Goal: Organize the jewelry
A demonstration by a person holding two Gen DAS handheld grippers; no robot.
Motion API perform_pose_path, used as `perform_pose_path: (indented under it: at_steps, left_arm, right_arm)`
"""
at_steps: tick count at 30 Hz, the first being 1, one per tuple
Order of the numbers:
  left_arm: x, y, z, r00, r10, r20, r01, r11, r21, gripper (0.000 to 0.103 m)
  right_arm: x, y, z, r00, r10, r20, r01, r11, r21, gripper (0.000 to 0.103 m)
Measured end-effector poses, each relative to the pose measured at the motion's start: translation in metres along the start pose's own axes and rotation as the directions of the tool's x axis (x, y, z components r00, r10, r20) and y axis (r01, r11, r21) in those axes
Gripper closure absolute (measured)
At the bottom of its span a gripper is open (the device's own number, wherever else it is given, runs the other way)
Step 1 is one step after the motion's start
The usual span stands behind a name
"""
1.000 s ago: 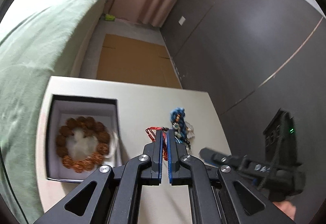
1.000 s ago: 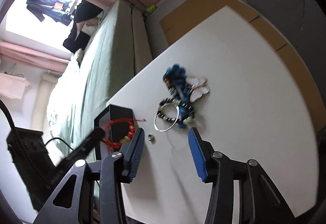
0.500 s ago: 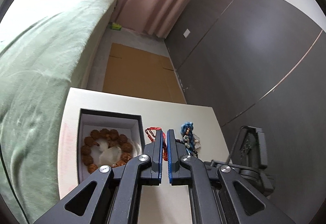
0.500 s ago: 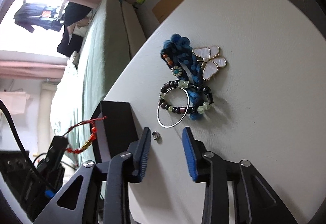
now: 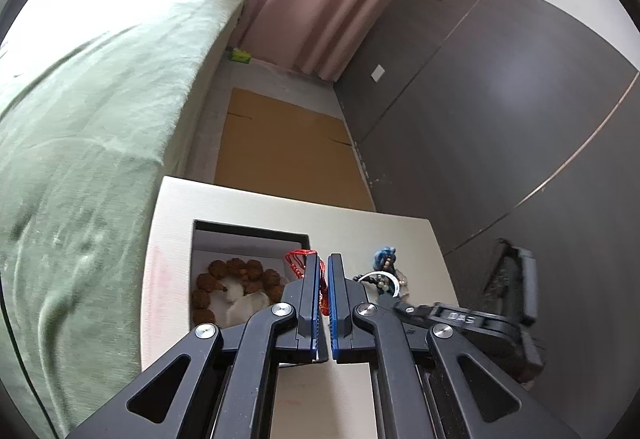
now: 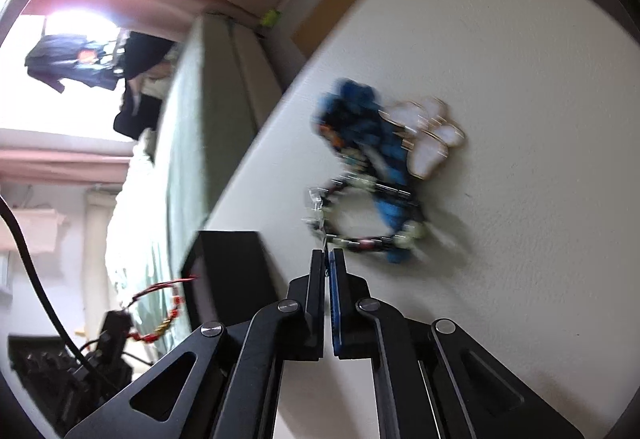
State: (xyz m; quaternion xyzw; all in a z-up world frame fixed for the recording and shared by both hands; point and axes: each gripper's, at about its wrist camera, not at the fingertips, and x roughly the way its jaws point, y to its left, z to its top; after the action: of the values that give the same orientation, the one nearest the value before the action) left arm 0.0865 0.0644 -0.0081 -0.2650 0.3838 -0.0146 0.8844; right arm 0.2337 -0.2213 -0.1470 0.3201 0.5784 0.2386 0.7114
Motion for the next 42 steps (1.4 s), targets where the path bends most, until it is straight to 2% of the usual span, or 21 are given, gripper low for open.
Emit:
perform_pose_path:
  at_steps: [4, 8, 12, 16, 18, 20, 21, 28, 32, 34, 35, 36, 37, 38, 39, 42]
  left_arm:
    - [-0.006, 0.008, 0.004, 1.000, 0.005, 0.014, -0.004, 1.000, -0.021, 0.100]
    - [-0.011, 0.016, 0.007, 1.000, 0.010, 0.028, -0.009, 0.999, -0.039, 0.100]
    - [-0.016, 0.025, 0.010, 0.999, 0.016, 0.039, -0.014, 0.998, -0.061, 0.100]
    - [-0.020, 0.033, 0.012, 0.999, 0.022, 0.047, -0.019, 0.997, -0.075, 0.100]
    - [-0.022, 0.035, 0.012, 0.999, 0.025, 0.047, -0.021, 0.997, -0.079, 0.100]
    - [-0.022, 0.036, 0.012, 0.999, 0.026, 0.043, -0.022, 0.997, -0.079, 0.100]
    - [-0.022, 0.036, 0.011, 0.999, 0.026, 0.040, -0.022, 0.997, -0.077, 0.100]
    - [-0.013, 0.031, 0.009, 1.000, 0.010, 0.007, -0.010, 0.998, -0.060, 0.100]
    - [-0.007, 0.021, 0.007, 0.999, -0.044, -0.014, 0.044, 0.998, -0.048, 0.100]
    - [-0.002, 0.014, 0.006, 0.999, -0.032, -0.029, 0.031, 0.999, -0.028, 0.099]
    - [0.002, 0.012, 0.006, 0.999, -0.019, -0.049, 0.018, 1.000, -0.022, 0.094]
    - [0.008, 0.012, 0.005, 0.997, -0.007, -0.083, 0.005, 1.000, -0.021, 0.078]
    - [0.013, 0.014, 0.004, 0.994, 0.004, -0.105, -0.007, 1.000, -0.030, 0.067]
    - [0.016, 0.017, 0.002, 0.994, 0.018, -0.106, -0.023, 0.999, -0.047, 0.052]
    - [0.015, 0.019, 0.001, 0.995, 0.032, -0.093, -0.038, 0.997, -0.064, 0.049]
    - [0.014, 0.019, 0.002, 0.996, 0.027, -0.083, -0.033, 0.997, -0.064, 0.049]
  right_arm:
    - [-0.013, 0.026, -0.004, 0.998, 0.048, 0.040, -0.044, 0.994, -0.101, 0.099]
    - [-0.017, 0.048, -0.011, 0.993, 0.117, 0.031, -0.110, 0.978, -0.178, 0.099]
    - [-0.013, 0.068, -0.021, 0.982, 0.186, -0.010, -0.184, 0.955, -0.232, 0.099]
    - [0.002, 0.089, -0.031, 0.962, 0.257, -0.097, -0.274, 0.919, -0.282, 0.099]
    - [0.016, 0.098, -0.035, 0.965, 0.225, -0.136, -0.257, 0.916, -0.308, 0.095]
    - [0.026, 0.097, -0.036, 0.971, 0.180, -0.156, -0.220, 0.928, -0.301, 0.060]
    - [0.027, 0.094, -0.036, 0.975, 0.170, -0.146, -0.207, 0.934, -0.293, 0.055]
    - [0.000, 0.081, -0.022, 0.989, 0.144, -0.046, -0.151, 0.946, -0.287, 0.054]
    - [-0.014, 0.073, -0.015, 0.992, 0.129, -0.005, -0.126, 0.957, -0.262, 0.054]
    - [-0.019, 0.071, -0.013, 0.992, 0.122, 0.009, -0.116, 0.960, -0.256, 0.054]
    - [-0.022, 0.070, -0.013, 0.993, 0.119, 0.014, -0.111, 0.961, -0.255, 0.054]
    - [-0.025, 0.068, -0.012, 0.993, 0.117, 0.017, -0.109, 0.961, -0.254, 0.054]
    - [-0.028, 0.066, -0.011, 0.993, 0.117, 0.018, -0.109, 0.961, -0.253, 0.054]
    - [-0.030, 0.065, -0.010, 0.993, 0.115, 0.020, -0.107, 0.962, -0.251, 0.054]
    - [-0.032, 0.065, -0.010, 0.993, 0.112, 0.024, -0.103, 0.963, -0.250, 0.054]
    - [-0.039, 0.062, -0.009, 0.994, 0.104, 0.041, -0.091, 0.964, -0.248, 0.054]
